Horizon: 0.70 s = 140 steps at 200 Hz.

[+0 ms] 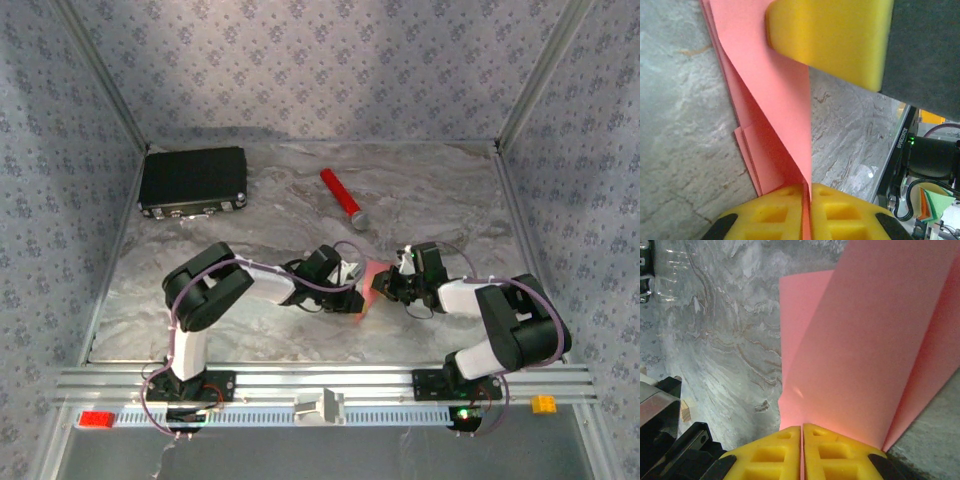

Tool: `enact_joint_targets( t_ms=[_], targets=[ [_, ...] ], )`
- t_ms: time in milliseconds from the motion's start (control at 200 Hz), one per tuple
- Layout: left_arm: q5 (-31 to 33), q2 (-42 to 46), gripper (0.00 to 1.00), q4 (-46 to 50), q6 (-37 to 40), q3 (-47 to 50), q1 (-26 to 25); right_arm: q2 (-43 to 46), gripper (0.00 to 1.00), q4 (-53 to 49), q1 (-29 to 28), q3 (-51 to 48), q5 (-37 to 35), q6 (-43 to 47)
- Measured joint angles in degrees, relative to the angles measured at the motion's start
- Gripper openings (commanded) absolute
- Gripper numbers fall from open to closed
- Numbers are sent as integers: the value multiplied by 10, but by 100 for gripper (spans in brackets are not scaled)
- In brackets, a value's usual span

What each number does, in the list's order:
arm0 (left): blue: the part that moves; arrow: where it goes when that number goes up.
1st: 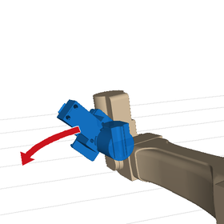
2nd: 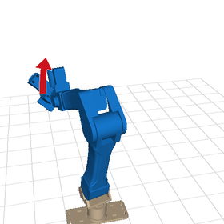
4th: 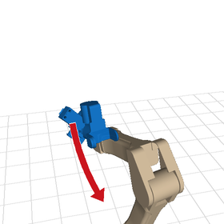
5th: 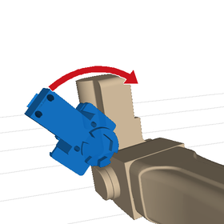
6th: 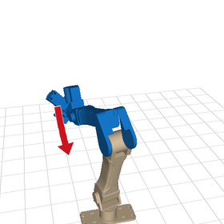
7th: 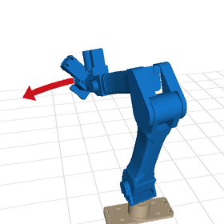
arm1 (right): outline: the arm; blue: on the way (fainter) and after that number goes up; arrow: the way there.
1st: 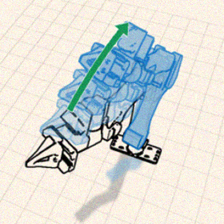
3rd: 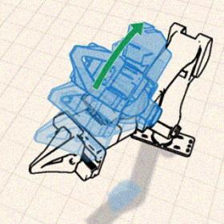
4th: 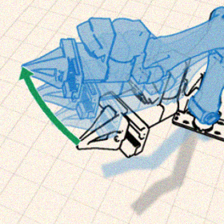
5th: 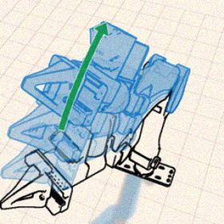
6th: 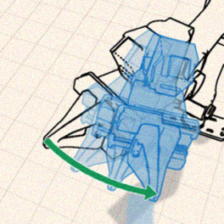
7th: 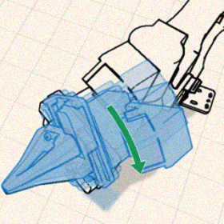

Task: Fold a paper plane with a square sheet of paper (pick it up from the middle)
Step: Perform the fifth fold on the wing at the bottom-center of the table.

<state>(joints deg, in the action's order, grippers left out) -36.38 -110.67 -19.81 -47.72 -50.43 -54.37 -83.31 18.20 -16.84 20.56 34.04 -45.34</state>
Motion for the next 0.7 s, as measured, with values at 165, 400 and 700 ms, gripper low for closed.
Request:
enact_joint_targets(
  t_ms=[165, 400, 700],
  targets=[
    [0, 2, 5, -17, -3, 12, 0, 0, 11, -1, 0, 0, 0, 0],
    [-2, 3, 10, -39, -4, 24, 0, 0, 11, -2, 1, 0, 0, 2],
    [-16, 15, 3, -42, -4, 44, 0, 0, 11, -2, 3, 0, 0, 4]
  ],
)
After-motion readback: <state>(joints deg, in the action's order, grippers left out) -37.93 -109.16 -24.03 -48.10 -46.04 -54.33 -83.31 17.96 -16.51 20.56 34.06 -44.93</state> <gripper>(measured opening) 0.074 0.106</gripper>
